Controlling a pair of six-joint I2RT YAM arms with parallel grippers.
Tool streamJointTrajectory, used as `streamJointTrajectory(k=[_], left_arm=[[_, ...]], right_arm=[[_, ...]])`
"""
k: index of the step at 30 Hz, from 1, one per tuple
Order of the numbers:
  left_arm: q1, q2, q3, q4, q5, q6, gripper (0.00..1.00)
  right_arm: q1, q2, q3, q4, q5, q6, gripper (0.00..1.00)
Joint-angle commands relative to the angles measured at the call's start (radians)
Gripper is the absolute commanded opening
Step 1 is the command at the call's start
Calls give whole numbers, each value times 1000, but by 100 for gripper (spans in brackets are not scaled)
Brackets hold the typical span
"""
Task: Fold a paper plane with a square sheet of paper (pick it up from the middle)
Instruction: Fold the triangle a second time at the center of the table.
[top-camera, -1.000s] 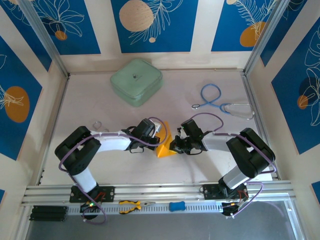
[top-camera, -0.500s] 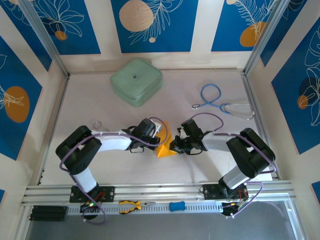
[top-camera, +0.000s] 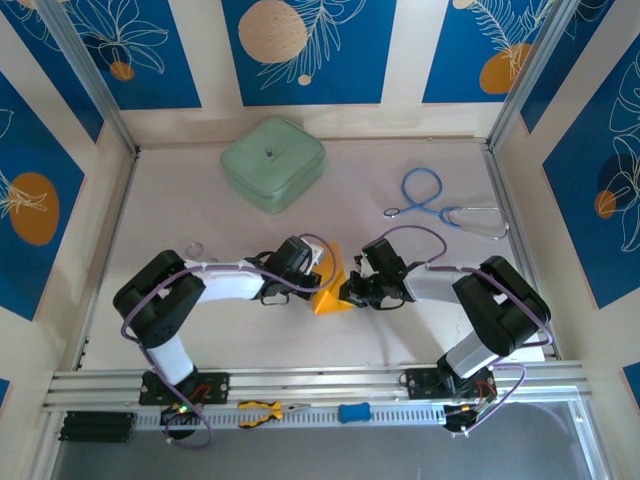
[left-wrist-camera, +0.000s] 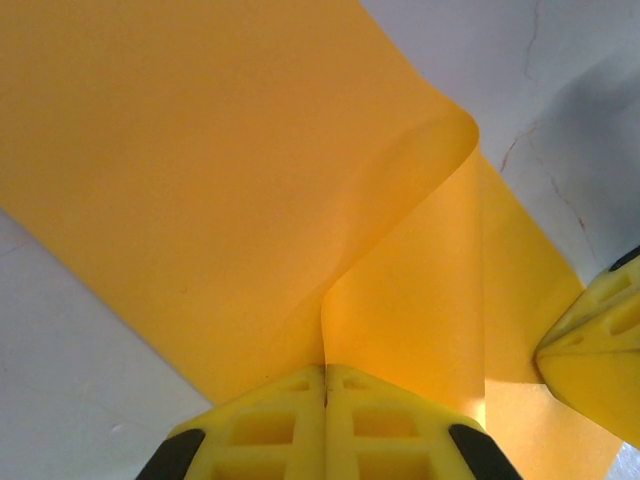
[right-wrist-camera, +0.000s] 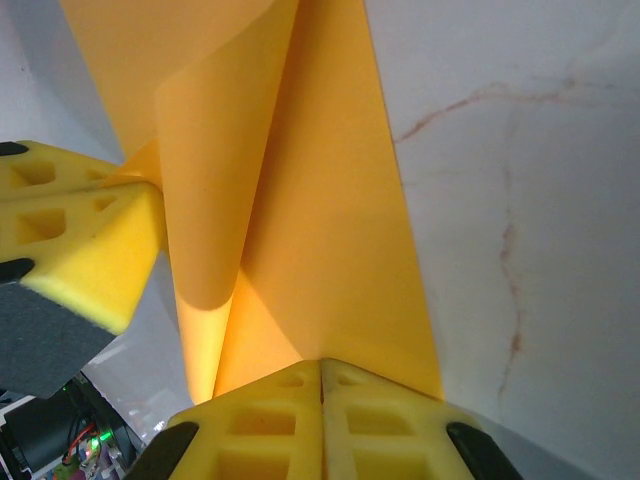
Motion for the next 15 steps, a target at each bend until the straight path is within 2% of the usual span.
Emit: streamJointTrajectory(k=[1,15], left_arm=[[11,18,22,-21,-13,17,0],[11,23,5,-17,-6,8,0]], right_arm=[[4,-3,-17,-99,32,-13,9],[-21,-79,-36,-45,11,16,9]])
